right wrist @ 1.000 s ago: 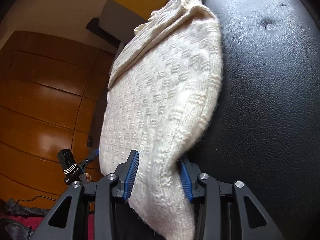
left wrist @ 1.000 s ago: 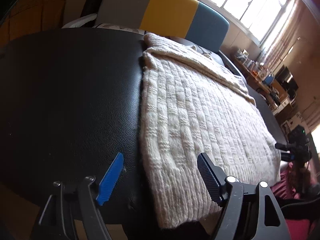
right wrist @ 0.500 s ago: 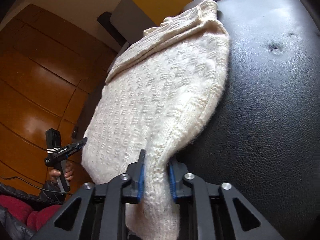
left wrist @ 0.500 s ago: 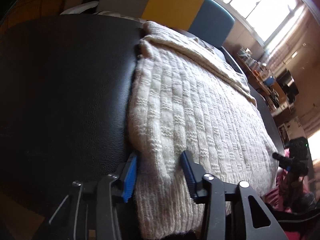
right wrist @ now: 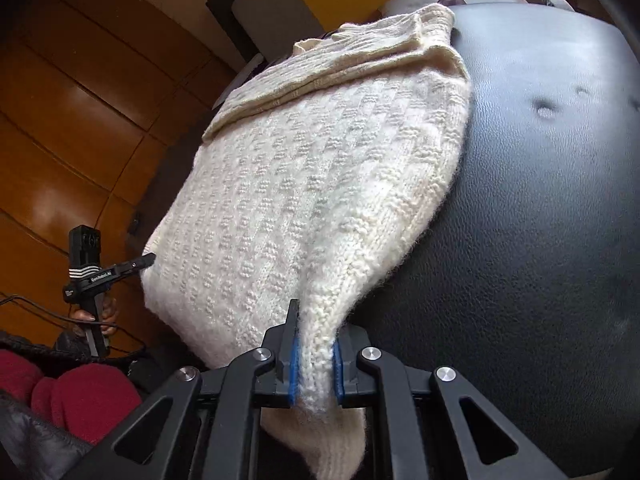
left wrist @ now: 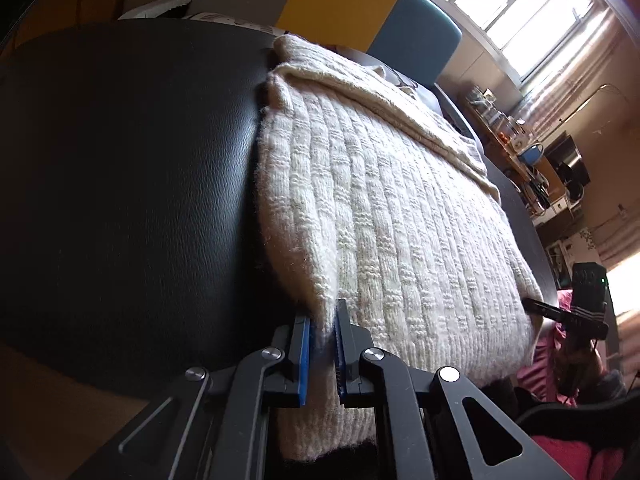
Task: Fold clothes
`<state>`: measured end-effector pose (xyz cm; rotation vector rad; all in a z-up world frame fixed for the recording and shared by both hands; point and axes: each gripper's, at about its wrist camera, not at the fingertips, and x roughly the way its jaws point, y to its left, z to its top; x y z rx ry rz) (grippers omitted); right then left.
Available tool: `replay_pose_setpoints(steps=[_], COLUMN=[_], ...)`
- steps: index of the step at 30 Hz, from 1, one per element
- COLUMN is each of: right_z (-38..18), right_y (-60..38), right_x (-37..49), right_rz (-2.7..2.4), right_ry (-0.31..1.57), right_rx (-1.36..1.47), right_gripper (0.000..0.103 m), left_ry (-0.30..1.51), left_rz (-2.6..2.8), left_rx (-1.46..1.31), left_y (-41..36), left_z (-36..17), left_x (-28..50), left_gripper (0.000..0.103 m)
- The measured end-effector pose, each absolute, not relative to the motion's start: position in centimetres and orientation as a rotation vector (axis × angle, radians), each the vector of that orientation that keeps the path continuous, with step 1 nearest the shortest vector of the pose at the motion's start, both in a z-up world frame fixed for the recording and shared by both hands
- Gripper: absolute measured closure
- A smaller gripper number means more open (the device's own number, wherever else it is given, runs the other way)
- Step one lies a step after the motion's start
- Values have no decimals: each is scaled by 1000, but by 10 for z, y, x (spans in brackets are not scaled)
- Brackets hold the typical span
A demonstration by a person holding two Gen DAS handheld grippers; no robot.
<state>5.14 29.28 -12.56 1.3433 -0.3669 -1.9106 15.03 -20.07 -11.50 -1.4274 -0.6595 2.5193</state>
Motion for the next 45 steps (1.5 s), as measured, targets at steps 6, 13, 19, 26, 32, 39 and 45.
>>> replay_pose_setpoints(steps=[6, 13, 19, 26, 32, 39, 45], right_z=[-136, -114, -89, -66, -103, -158, -156], right_y=[306, 287, 258, 247, 268, 281, 274], right_x=[50, 21, -34, -116, -208, -240, -226], right_rz=[-1811, -1767, -1782, -1829, -1926, -1833, -1838], right_ry=[-631, -762, -783, -800, -1034, -1247, -1135], right_rx=[1248, 1113, 1051, 992, 1145, 1210, 1238], right_gripper=[92, 92, 92, 92, 89, 91, 92], left_ry=[-837, -1062, -1142, -1138, -1268, -1592, -1555], left_rz=[2367, 2222, 2179, 2210, 2233, 2140, 2158], left_rx=[-1354, -1147, -993, -801, -812, -1190, -1160], left_y=[-204, -222, -230, -249, -265, -278, -276], left_z=[-114, -90, -64, -23, -35, -146, -155], left_x=[159, 140, 92, 7, -101, -193, -171], left_gripper=[93, 93, 93, 93, 93, 92, 91])
